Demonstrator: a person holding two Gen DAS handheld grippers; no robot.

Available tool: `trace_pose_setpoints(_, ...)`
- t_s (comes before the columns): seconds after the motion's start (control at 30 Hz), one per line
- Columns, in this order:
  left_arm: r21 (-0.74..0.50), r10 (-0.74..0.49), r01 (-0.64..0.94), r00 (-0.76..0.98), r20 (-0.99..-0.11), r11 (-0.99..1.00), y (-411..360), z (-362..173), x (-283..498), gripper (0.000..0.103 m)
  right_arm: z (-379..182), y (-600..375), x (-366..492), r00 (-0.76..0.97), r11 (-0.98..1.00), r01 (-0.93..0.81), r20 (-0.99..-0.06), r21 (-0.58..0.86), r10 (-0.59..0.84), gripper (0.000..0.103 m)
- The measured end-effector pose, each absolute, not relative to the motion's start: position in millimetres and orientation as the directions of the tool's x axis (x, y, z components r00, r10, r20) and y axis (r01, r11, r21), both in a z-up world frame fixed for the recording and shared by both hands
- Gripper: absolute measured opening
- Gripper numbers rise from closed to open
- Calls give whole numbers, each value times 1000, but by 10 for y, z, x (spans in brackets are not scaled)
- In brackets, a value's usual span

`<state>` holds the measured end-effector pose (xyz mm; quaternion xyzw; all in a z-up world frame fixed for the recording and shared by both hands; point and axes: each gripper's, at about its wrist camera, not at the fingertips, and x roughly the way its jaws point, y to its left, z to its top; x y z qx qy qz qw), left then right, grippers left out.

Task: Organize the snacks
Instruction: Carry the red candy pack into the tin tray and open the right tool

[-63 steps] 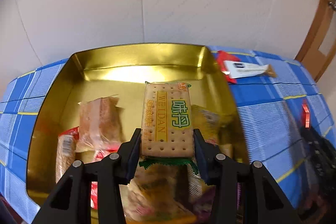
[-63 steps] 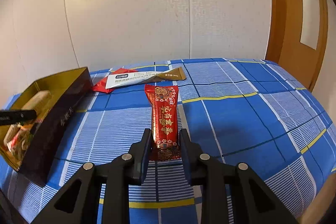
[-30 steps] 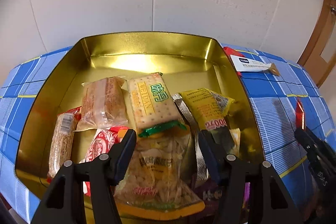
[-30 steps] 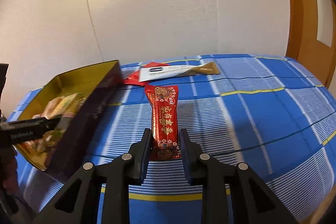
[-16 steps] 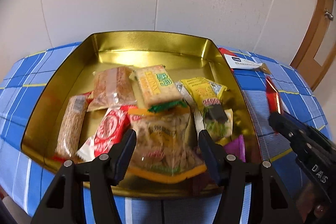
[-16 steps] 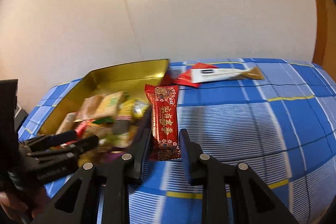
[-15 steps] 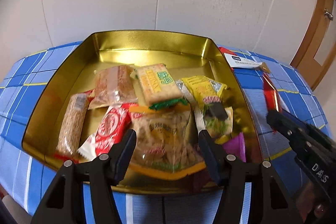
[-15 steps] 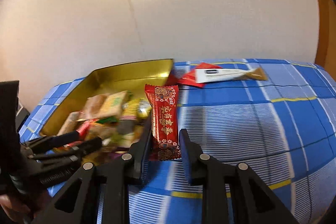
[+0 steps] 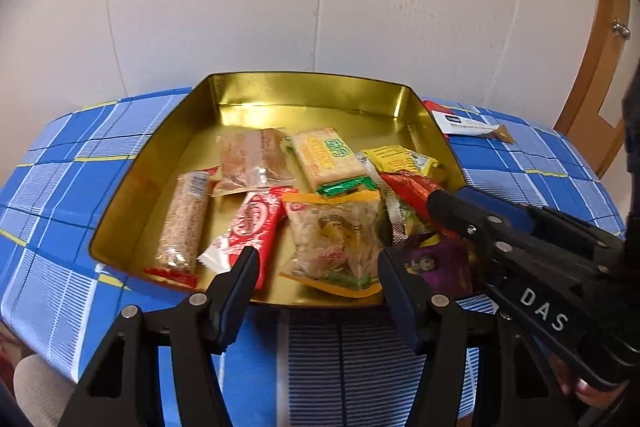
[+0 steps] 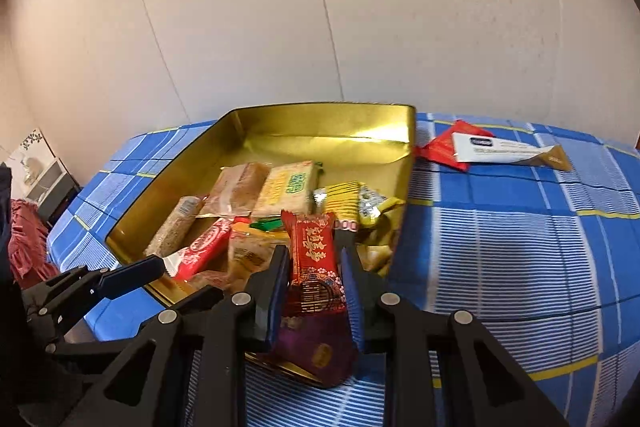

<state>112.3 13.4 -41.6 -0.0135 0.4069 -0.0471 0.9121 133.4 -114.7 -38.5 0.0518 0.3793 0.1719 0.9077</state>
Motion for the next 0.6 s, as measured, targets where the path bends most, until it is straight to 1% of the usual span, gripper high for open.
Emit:
trace_pose_setpoints(0.13, -84, -98, 54, 660, -744, 995, 215, -420, 1113, 62, -406, -1080, 1383, 633, 925, -283, -674, 255, 380, 28)
trace_pose_setpoints(0.23, -76, -90, 50, 663, -743, 996, 234, -415, 1096, 62, -427, -1060, 1384, 628, 924, -279, -678, 263, 382, 28)
trace_pose_setpoints(0.6, -104, -89, 17, 665, -742, 994, 278, -390, 1084, 62, -339, -1289, 1286, 688, 939, -233, -640, 252, 342, 29)
